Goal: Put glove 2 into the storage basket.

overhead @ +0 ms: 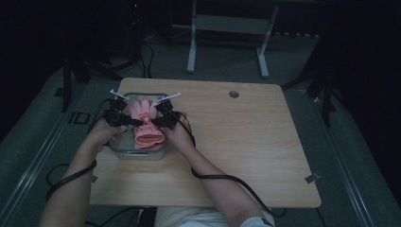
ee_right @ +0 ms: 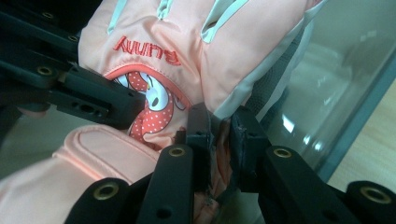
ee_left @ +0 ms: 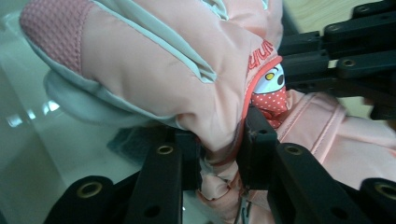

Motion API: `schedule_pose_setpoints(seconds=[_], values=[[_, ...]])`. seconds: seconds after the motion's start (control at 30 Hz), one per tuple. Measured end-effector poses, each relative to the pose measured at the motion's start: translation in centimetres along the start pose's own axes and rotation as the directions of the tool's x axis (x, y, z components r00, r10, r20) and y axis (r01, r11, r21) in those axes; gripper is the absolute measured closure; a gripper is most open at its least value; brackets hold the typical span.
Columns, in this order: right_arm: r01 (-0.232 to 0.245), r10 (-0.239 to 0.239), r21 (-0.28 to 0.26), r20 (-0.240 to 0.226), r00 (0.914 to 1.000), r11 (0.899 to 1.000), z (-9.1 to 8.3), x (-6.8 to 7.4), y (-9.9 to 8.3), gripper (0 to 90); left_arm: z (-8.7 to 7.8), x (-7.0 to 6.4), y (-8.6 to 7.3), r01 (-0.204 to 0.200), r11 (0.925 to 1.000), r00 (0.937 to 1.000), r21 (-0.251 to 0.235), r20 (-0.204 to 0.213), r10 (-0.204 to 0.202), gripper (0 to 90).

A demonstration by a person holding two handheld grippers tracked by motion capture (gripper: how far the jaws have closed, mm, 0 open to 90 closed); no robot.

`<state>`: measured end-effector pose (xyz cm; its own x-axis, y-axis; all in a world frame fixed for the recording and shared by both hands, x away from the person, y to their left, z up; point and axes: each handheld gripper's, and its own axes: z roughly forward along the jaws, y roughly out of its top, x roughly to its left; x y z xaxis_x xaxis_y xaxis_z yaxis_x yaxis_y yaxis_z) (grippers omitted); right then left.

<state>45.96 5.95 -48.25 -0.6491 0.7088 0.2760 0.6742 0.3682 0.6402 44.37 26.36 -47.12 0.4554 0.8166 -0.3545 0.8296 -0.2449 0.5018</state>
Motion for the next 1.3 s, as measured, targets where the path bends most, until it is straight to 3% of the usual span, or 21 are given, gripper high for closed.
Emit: schedule_pose_setpoints(seconds=[0.2, 0.43, 0.7, 0.83, 0.9, 0.97, 1.13, 1.23, 1.3], values=[[-0.026, 0.025, 0.019, 0.017, 0.9995, 0.999, 0.5, -0.7, -0.1, 77.6, 0.8, -0.6, 0.6, 0.017, 0.9998, 0.9963, 0.011, -0.084, -0.016, 63.5], [-0.025, 0.025, -0.036, 0.011, 0.9996, 0.999, -1.5, -1.6, 0.5, 61.5, 0.9, -0.7, 1.0, 0.021, 0.9998, 0.9941, -0.005, -0.106, -0.022, 58.1], [0.013, -0.025, -0.137, -0.084, 0.9961, 0.991, -4.2, -2.3, 0.4, 36.0, 0.5, -1.1, 0.8, -0.028, 0.9977, 0.9833, -0.062, -0.181, 0.017, 44.1], [0.031, -0.046, -0.116, -0.13, 0.9904, 0.993, -5.3, -2.9, 0.1, 26.8, 0.0, -1.5, 0.9, -0.047, 0.995, 0.9765, -0.088, -0.214, 0.027, 36.6], [0.036, -0.053, -0.129, -0.135, 0.9894, 0.991, -5.9, -3.2, -0.2, 22.3, -0.3, -1.7, 0.8, -0.069, 0.9919, 0.9761, -0.107, -0.213, 0.045, 34.7], [0.043, -0.064, -0.143, -0.14, 0.9881, 0.989, -6.3, -3.4, -0.3, 21.0, -0.3, -2.0, 0.8, -0.073, 0.9905, 0.9751, -0.116, -0.217, 0.047, 34.3], [0.053, -0.073, -0.153, -0.127, 0.9892, 0.987, -7.2, -3.9, -0.8, 21.0, -0.3, -2.5, 0.8, -0.099, 0.9881, 0.9603, -0.118, -0.272, 0.063, 31.4], [0.052, -0.073, -0.158, -0.127, 0.9892, 0.986, -7.6, -4.1, -1.0, 20.9, -0.7, -2.5, 0.7, -0.096, 0.9863, 0.9617, -0.134, -0.268, 0.058, 28.3], [0.052, -0.073, -0.158, -0.132, 0.9885, 0.986, -7.8, -4.3, -1.1, 20.8, -1.1, -2.5, 0.7, -0.104, 0.9847, 0.9592, -0.139, -0.276, 0.063, 25.5]])
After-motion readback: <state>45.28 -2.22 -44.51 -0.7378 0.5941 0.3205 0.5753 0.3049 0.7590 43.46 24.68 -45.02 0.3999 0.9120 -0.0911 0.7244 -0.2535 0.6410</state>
